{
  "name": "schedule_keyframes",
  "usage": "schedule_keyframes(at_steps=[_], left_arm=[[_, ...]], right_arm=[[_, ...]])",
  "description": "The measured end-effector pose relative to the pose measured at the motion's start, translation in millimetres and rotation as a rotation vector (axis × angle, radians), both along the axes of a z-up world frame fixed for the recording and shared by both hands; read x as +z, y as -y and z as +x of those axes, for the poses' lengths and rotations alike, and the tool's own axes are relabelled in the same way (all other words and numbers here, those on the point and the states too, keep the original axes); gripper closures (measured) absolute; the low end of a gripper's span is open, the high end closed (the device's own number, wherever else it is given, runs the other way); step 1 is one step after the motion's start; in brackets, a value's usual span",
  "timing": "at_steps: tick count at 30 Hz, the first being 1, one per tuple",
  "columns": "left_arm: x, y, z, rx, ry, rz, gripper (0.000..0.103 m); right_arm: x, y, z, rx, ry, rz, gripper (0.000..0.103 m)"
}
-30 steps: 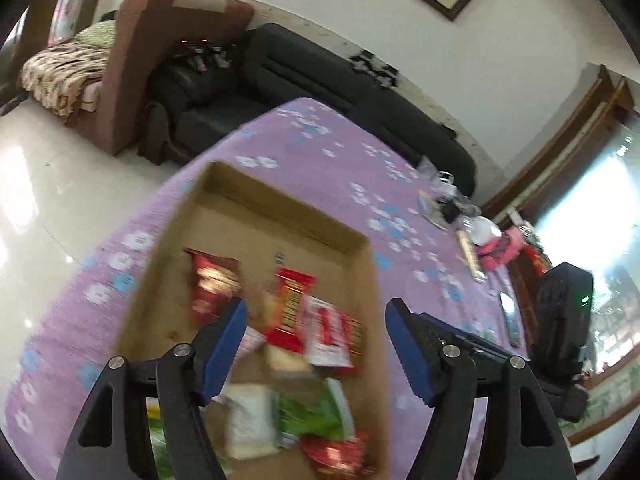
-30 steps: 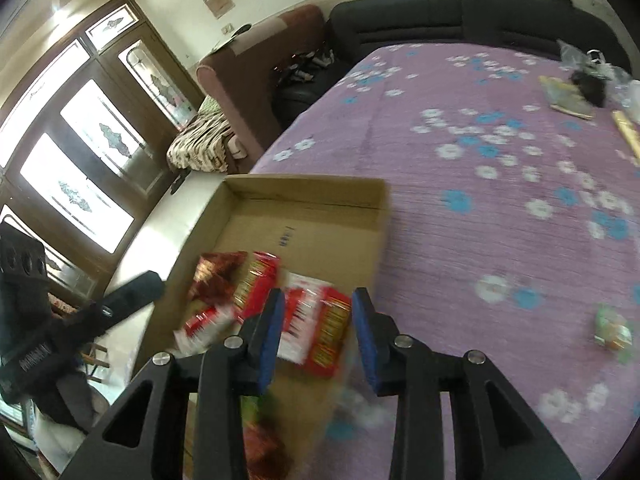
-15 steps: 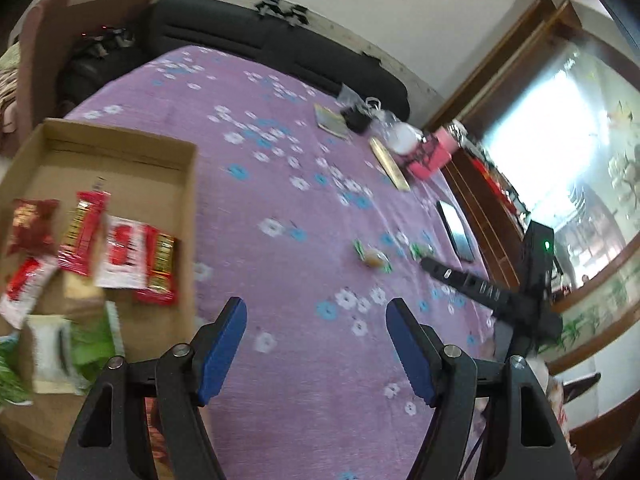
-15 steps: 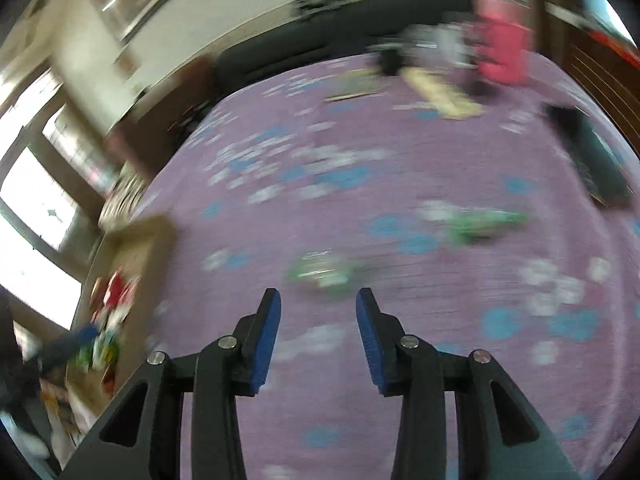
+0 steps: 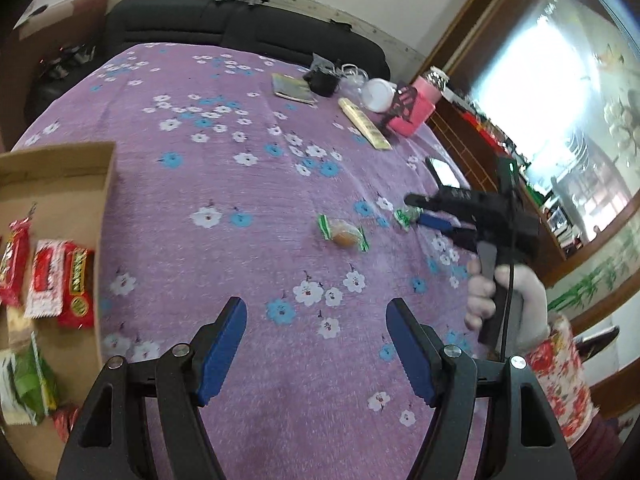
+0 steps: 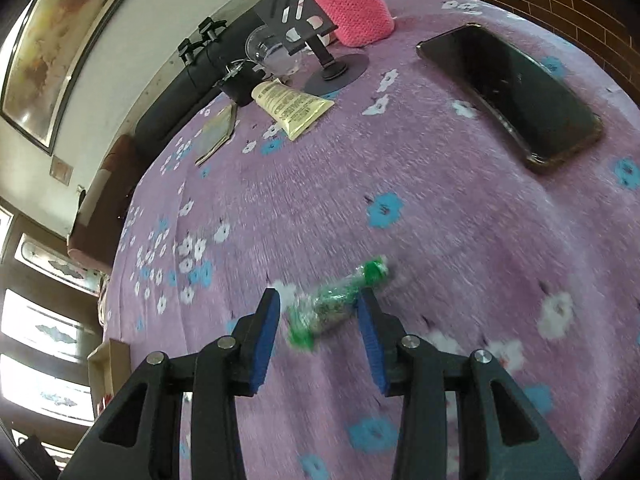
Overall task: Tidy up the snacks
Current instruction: 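Grasp the green-wrapped candy with the right tool while the left tool grasps the clear cookie bag, then carry both green-wrapped snacks over the cardboard tray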
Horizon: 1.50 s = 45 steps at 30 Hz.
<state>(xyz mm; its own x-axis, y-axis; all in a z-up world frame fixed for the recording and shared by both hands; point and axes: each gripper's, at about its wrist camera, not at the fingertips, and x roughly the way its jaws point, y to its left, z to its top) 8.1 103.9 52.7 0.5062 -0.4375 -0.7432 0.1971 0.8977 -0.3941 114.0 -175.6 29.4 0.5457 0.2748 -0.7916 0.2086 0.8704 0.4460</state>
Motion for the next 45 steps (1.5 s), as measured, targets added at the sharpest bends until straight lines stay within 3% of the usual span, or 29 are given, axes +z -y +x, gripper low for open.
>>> schedule_keyframes(at_steps=[4,6,7,18,28,30,33,45], left_arm=[[-8.8,17.7,11.7,-0.028,-0.012,0.028,0.028],[-12.1,25.9,16.5,-0.043,-0.013,0.039,0.028],[-14.0,31.7,20.0,-0.051,-0.012,0.050,0.028],[-36.7,84.5,65.1,-0.128,0.035,0.194,0.028],[-52.8,115.6,81.6,-0.144,0.059,0.270,0.028],[-52.2,118.0,82.9,-0.127,0.070,0.298,0.050],[-49.6,118.2,82.2,-0.113,0.081,0.297,0.063],[-24.9,117.9,44.1,-0.115,0.159,0.306,0.064]], right_arm=[[1.3,-19.4,11.4,0.031,0.016,-0.156,0.065],[0.9,-27.5,11.3,0.038,0.020,-0.254,0.081],[0.8,-29.9,10.6,0.049,0.029,-0.284,0.083],[8.2,-2.3,-32.1,0.077,0.116,-0.083,0.084],[3.3,-3.2,-33.6,0.115,0.119,-0.027,0.084],[3.5,-6.1,-33.9,0.124,0.121,-0.032,0.084],[5.2,-9.0,-35.4,0.132,0.130,-0.046,0.084],[12.2,-12.7,-39.9,0.144,0.162,-0.056,0.084]])
